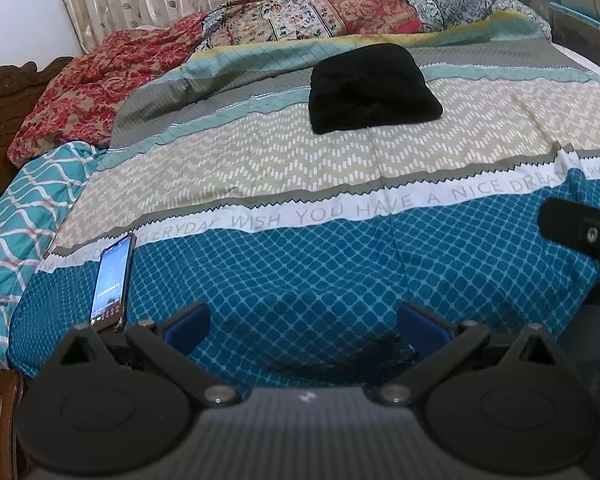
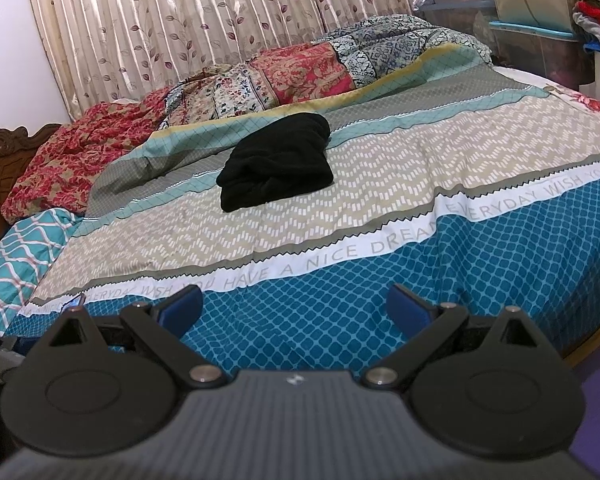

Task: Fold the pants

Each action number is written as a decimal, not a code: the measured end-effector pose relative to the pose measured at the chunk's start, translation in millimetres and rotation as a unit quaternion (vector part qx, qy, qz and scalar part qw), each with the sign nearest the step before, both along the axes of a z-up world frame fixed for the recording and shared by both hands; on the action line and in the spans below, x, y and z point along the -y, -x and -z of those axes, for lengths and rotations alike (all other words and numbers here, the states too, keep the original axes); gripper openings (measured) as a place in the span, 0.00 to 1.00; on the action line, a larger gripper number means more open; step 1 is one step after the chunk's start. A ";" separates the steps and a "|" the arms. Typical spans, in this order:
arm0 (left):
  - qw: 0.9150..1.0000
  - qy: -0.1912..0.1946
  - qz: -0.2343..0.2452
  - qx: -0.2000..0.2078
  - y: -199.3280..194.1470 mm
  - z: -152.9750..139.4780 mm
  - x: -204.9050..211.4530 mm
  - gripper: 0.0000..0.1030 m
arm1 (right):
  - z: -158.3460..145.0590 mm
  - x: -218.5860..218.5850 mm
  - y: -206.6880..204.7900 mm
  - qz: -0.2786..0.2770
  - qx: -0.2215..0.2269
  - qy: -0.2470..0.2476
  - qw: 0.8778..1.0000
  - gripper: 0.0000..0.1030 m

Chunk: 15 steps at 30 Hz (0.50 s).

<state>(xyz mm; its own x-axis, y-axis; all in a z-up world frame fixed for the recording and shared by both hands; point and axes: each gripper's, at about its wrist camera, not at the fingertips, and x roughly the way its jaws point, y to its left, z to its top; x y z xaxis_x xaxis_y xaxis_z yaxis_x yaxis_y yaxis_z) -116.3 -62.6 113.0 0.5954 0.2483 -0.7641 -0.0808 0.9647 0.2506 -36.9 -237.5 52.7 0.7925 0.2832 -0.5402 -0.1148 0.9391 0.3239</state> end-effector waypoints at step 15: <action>1.000 -0.002 -0.001 -0.004 0.3 2.4 0.1 1.00 | 0.4 0.0 0.6 0.001 -0.003 -0.002 1.000 0.97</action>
